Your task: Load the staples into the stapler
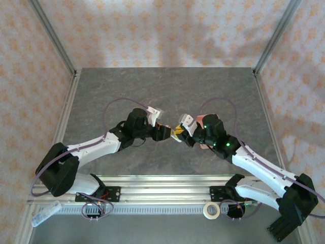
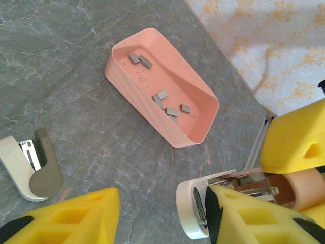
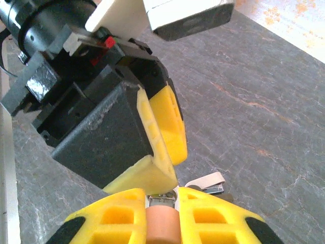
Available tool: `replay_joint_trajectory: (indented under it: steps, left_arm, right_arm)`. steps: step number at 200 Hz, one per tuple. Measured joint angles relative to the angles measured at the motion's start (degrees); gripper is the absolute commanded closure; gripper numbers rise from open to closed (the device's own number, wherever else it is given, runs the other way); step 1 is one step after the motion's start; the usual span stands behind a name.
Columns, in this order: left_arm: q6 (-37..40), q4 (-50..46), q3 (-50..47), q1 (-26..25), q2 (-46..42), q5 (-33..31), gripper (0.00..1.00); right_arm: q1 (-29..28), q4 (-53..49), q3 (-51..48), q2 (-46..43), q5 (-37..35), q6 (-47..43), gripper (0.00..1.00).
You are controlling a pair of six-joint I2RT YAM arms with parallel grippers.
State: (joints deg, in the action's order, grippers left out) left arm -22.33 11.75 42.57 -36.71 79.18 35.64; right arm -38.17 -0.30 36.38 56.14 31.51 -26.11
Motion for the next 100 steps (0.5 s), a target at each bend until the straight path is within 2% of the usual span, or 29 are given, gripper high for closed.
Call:
replay_joint_trajectory:
  steps: [100]
  left_arm:
    - [1.4,-0.6,0.0,-0.1,0.1,-1.7,0.51]
  right_arm:
    - [0.1,13.3,1.9,1.5,0.7,4.3,1.00]
